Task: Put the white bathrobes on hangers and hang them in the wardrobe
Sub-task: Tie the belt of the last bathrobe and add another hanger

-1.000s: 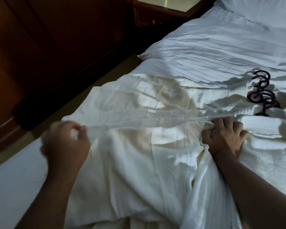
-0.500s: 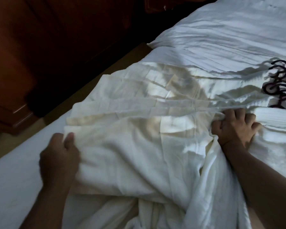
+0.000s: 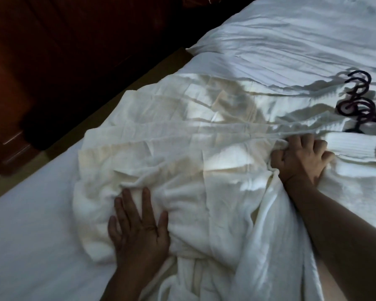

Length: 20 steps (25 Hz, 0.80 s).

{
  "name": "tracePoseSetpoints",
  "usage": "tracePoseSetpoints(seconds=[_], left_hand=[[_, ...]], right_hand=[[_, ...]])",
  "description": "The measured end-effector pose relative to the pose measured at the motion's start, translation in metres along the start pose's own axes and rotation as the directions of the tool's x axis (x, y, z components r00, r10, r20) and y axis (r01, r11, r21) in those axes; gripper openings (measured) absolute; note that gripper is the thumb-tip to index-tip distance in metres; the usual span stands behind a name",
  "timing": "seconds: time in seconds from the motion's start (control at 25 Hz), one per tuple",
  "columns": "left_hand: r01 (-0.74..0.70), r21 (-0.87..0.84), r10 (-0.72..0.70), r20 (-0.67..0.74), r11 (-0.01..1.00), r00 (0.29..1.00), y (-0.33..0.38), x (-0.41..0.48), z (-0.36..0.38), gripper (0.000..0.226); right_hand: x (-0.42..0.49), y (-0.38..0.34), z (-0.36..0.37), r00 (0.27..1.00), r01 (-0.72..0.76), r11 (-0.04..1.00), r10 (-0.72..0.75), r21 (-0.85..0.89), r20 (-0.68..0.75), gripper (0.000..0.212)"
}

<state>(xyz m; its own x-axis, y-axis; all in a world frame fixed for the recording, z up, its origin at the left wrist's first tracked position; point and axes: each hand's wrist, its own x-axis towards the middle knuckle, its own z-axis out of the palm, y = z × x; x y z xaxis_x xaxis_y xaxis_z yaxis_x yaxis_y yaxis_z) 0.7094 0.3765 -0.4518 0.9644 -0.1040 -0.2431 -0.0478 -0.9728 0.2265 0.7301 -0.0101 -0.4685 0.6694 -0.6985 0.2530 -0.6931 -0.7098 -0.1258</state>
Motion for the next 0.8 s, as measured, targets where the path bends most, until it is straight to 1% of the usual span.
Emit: tracePoseSetpoints(seconds=[0.08,0.12,0.2,0.32,0.4,0.44,0.48,0.52,0.56,0.6,0.64,0.68,0.72,0.76,0.8], left_hand=[[0.027,0.018,-0.027,-0.014,0.999,1.0,-0.01,0.012,0.02,0.077],[0.033,0.039,-0.033,0.002,0.999,0.999,-0.011,0.014,0.022,0.076],[0.059,0.027,-0.06,0.04,0.998,0.997,-0.01,0.02,0.026,0.07],[0.072,0.061,-0.079,0.106,0.996,0.991,-0.007,0.03,0.03,0.074],[0.038,0.056,-0.044,0.105,0.998,0.994,-0.007,0.033,0.034,0.077],[0.029,0.048,-0.033,0.085,0.998,0.996,-0.009,0.033,0.033,0.078],[0.019,0.04,-0.021,0.043,0.999,0.999,-0.011,0.035,0.034,0.079],[0.009,0.033,-0.009,0.021,0.999,1.0,-0.011,0.034,0.032,0.079],[0.003,0.016,-0.003,0.027,1.0,1.0,-0.008,0.033,0.029,0.079],[0.022,-0.01,-0.021,0.058,1.0,0.998,-0.004,0.031,0.019,0.078],[0.036,0.003,-0.036,0.069,0.999,0.997,0.0,0.027,0.01,0.077],[0.008,0.02,-0.01,0.069,1.0,0.998,0.006,0.019,-0.003,0.074],[-0.066,-0.021,0.067,0.075,0.998,0.995,0.008,0.006,-0.02,0.068],[-0.204,-0.133,0.214,0.062,0.97,0.975,0.009,-0.015,-0.043,0.059],[-0.34,-0.259,0.344,-0.03,0.904,0.938,0.007,-0.044,-0.061,0.05]], right_hand=[[0.002,-0.003,-0.002,0.999,0.003,1.0,-0.002,-0.028,0.035,0.047],[0.003,-0.003,-0.003,0.998,-0.003,0.999,0.005,-0.045,0.056,0.048],[0.003,-0.003,-0.003,0.997,-0.006,0.996,0.013,-0.09,0.079,0.049],[0.004,-0.008,-0.008,0.992,0.008,0.989,0.011,-0.149,0.125,0.049],[0.005,-0.018,-0.021,0.975,0.006,0.977,0.041,-0.212,0.217,0.048],[0.001,-0.022,-0.028,0.957,-0.002,0.979,0.061,-0.202,0.283,0.048],[-0.008,-0.026,-0.041,0.936,-0.023,0.989,0.073,-0.147,0.344,0.052],[-0.023,-0.027,-0.056,0.914,-0.068,0.997,0.076,-0.033,0.399,0.062],[-0.045,-0.026,-0.08,0.89,-0.161,0.976,0.081,0.144,0.448,0.074],[-0.073,-0.025,-0.106,0.87,-0.256,0.911,0.072,0.322,0.487,0.082],[-0.107,-0.021,-0.136,0.86,-0.315,0.834,0.049,0.452,0.508,0.081],[-0.146,-0.015,-0.168,0.873,-0.308,0.788,0.012,0.533,0.487,0.071],[-0.187,-0.007,-0.198,0.904,-0.247,0.784,-0.025,0.57,0.426,0.054],[-0.229,0.001,-0.224,0.933,-0.191,0.795,-0.035,0.576,0.357,0.032],[-0.268,0.006,-0.249,0.945,-0.179,0.793,-0.025,0.582,0.325,0.012]])
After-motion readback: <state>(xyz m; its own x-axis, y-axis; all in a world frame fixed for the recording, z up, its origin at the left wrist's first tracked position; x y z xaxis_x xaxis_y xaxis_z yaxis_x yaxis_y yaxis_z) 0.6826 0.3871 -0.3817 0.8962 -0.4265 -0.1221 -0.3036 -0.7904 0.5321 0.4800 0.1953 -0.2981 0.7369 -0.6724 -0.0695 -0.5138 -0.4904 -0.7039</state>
